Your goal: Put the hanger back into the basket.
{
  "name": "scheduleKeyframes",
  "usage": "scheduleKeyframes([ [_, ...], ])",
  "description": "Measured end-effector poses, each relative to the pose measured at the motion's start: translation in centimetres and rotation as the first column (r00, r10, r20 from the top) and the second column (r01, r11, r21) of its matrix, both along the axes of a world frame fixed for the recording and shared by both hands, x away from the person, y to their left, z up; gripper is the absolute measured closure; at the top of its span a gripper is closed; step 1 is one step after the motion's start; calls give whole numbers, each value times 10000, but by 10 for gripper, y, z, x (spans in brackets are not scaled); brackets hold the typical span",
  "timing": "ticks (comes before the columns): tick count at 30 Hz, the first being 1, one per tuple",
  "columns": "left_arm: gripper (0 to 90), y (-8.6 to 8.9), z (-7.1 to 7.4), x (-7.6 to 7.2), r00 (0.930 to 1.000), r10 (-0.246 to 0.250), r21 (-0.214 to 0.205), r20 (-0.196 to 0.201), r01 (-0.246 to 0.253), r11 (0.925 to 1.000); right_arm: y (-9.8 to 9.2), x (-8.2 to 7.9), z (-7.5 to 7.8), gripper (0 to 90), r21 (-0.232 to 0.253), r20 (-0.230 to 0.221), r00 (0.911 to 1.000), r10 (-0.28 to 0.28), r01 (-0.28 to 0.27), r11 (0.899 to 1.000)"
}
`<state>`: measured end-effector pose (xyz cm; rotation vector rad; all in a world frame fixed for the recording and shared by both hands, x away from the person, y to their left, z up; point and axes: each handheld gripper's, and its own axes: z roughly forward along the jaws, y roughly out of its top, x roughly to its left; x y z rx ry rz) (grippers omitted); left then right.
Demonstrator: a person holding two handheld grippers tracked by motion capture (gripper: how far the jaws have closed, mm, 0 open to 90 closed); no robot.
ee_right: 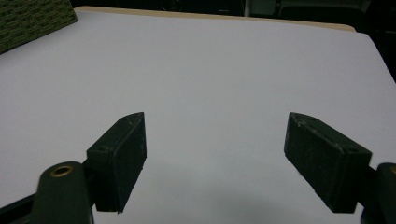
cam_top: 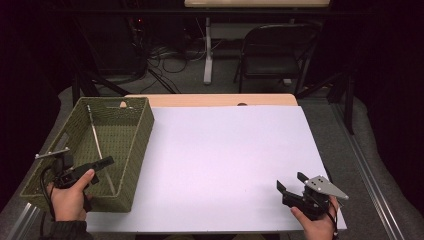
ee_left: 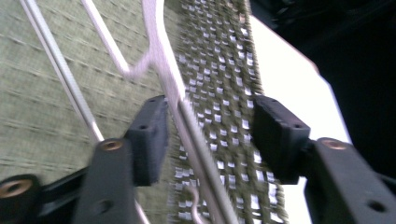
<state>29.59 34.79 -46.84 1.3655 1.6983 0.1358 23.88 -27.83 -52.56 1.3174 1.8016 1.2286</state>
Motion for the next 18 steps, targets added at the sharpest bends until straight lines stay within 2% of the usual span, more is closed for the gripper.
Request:
scheduleKeyframes([
  [1, 423, 0, 0, 0, 10000, 0, 0, 0, 0, 10000, 0, 0, 0, 210, 0, 0, 10000, 0, 0, 10000],
  [3, 393, 0, 5, 0, 10000, -36, 711, -88, 42, 9975, 0, 1, 0, 210, -56, -76, 10000, 24, -25, 10000],
  [4, 387, 0, 5, 0, 10000, -36, 711, -88, 42, 9975, 0, 1, 0, 210, -70, -102, 9999, 55, -55, 10000],
  [6, 383, 0, 8, -1, 10000, -55, 1141, -17, 57, 9934, 1, 1, 0, 210, -58, -64, 10000, 59, -59, 10000],
  [13, 367, 0, 13, -3, 9996, -242, 1133, 148, 224, 9933, 0, 1, 1, 210, -92, -46, 10000, 68, -69, 9999],
  [18, 367, -3, 16, -4, 9985, -508, 1502, 208, 471, 9875, 2, 1, 1, 210, -80, -29, 10000, 76, -77, 9999],
])
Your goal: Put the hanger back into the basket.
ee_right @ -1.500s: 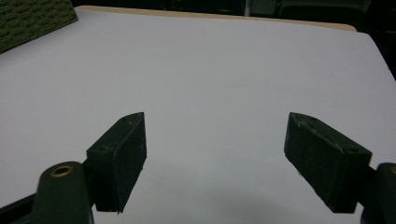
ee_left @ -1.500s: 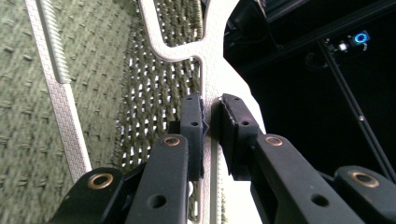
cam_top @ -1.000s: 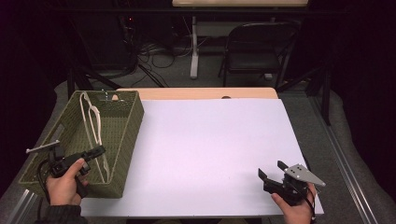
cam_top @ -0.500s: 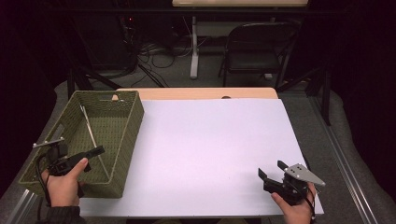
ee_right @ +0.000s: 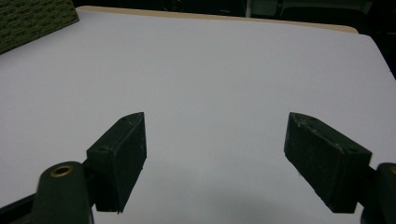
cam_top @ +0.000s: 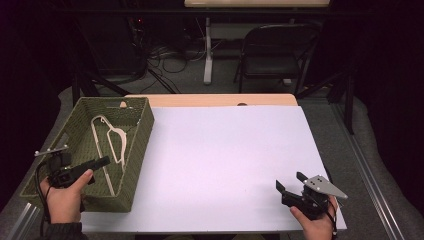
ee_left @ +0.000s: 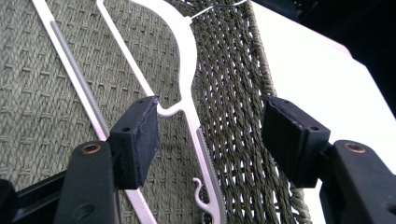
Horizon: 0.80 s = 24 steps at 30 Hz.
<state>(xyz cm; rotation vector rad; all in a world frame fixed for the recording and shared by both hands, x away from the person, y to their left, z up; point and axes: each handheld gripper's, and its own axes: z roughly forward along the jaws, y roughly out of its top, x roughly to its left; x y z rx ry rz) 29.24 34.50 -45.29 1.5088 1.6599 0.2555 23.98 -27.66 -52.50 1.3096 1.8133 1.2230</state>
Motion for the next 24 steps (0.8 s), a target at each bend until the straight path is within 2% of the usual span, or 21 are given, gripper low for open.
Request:
scheduleKeyframes([
  [4, 368, -2, 0, 0, 9997, -251, 309, -36, 252, 9992, 0, 0, 0, 210, 0, 47, 10000, -26, 26, 10000],
  [5, 368, -3, 0, -1, 9995, -311, 376, 62, 309, 9988, 0, 0, 0, 210, 16, 36, 10000, -39, 39, 10000],
  [6, 368, -4, 1, -2, 9989, -436, 721, 184, 421, 9965, -1, 0, 1, 210, -40, -25, 10000, -20, 20, 10000],
  [7, 368, -4, 1, -2, 9989, -436, 721, 184, 421, 9965, 0, -1, 1, 210, -30, -43, 10000, -37, 37, 10000],
  [8, 369, -6, 3, -5, 9981, -552, 1089, 259, 521, 9927, 0, -1, 1, 210, -24, -16, 10000, -44, 44, 10000],
  [9, 372, -6, 3, -5, 9981, -552, 1089, 259, 521, 9927, 0, -1, 1, 210, -48, -21, 10000, -46, 46, 10000],
  [10, 372, -9, 5, -8, 9951, -870, 1481, 474, 791, 9858, 1, -1, 1, 210, -45, 69, 10000, -54, 54, 10000],
  [11, 372, -9, 5, -8, 9951, -870, 1481, 474, 791, 9858, 1, -2, 2, 210, -130, -30, 10000, -29, 28, 9999],
  [12, 375, -15, 8, -12, 9894, -1278, 1985, 696, 1118, 9737, 2, -2, 2, 210, -166, 34, 10000, -28, 29, 9999],
  [13, 377, -18, 8, -14, 9853, -1485, 2189, 844, 1270, 9674, 2, -2, 3, 210, -230, 33, 10000, -35, 36, 9997],
  [14, 378, -18, 8, -14, 9853, -1485, 2189, 844, 1270, 9674, 2, -2, 3, 210, -230, 33, 10000, -35, 36, 9997],
  [17, 377, -31, 8, -20, 9703, -2143, 3018, 1126, 1721, 9377, 4, -4, 4, 210, -357, 96, 10000, -5, 9, 9994],
  [19, 378, -38, 8, -24, 9614, -2451, 3377, 1248, 1911, 9216, 4, -4, 5, 210, -362, 79, 10000, -38, 41, 9993],
  [20, 377, -46, 8, -28, 9499, -2802, 3566, 1382, 2162, 9089, 4, -5, 5, 210, -351, 95, 10000, -28, 32, 9994],
  [21, 377, -50, 8, -29, 9437, -2965, 3625, 1466, 2276, 9037, 4, -5, 5, 210, -337, 145, 9999, -65, 69, 9994],
  [22, 377, -50, 8, -29, 9437, -2965, 3625, 1466, 2276, 9037, 4, -6, 5, 210, -324, 135, 9999, -78, 82, 9994],
  [23, 377, -54, 8, -31, 9367, -3131, 3678, 1567, 2389, 8987, 4, -6, 5, 211, -305, 183, 9998, -103, 108, 9995],
  [24, 377, -63, 9, -34, 9220, -3470, 3804, 1719, 2628, 8867, 4, -6, 5, 210, -295, 171, 9998, -105, 110, 9995],
])
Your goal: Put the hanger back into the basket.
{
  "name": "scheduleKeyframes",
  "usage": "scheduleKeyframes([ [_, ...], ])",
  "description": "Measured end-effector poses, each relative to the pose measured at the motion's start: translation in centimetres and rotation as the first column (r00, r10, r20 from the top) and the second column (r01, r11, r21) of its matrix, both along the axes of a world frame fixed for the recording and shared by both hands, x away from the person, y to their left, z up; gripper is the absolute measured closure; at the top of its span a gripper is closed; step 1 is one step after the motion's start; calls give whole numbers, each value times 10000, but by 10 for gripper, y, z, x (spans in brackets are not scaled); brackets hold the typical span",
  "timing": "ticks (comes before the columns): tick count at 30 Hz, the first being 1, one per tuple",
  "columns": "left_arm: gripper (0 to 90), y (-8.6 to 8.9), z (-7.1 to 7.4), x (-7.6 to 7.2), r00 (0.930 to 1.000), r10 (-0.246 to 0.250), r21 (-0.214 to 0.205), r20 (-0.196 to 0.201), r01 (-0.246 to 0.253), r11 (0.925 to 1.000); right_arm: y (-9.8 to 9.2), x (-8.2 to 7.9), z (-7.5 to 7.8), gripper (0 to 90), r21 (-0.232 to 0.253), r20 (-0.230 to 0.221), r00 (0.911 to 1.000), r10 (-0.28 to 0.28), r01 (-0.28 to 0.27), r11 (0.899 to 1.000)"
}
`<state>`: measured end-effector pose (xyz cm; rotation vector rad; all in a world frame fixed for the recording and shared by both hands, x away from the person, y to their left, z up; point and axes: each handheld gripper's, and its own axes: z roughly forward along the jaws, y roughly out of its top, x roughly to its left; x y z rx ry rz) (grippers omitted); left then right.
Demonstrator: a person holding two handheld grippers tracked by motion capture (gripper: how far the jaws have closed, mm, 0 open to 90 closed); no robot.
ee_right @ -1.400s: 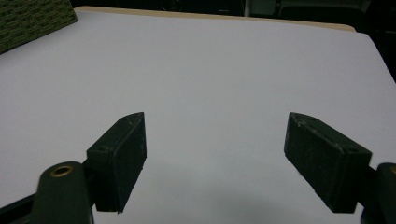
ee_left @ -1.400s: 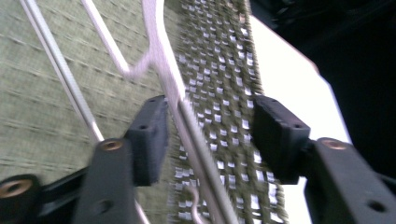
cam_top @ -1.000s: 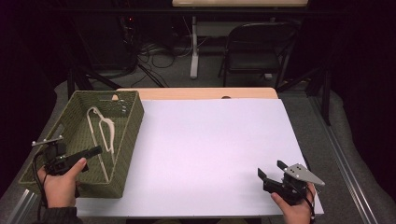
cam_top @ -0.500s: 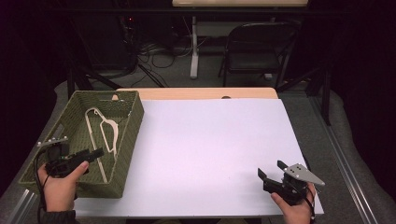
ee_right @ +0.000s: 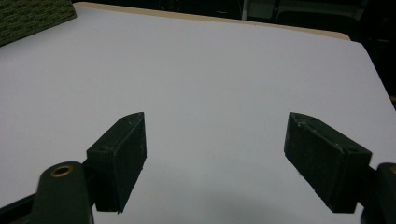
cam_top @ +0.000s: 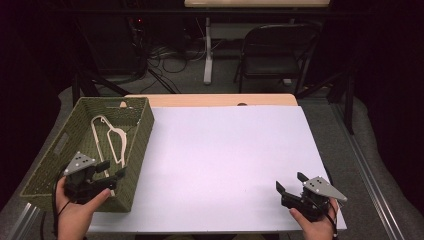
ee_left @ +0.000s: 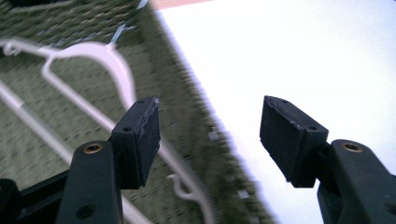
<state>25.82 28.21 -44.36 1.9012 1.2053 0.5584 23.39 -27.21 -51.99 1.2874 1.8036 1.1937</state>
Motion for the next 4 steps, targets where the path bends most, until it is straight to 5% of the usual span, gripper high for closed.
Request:
scheduleKeyframes([
  [4, 369, -16, 0, -4, 9982, -547, 267, 255, 540, 9982, 1, -1, 0, 210, -98, -49, 10000, 76, -76, 9999],
])
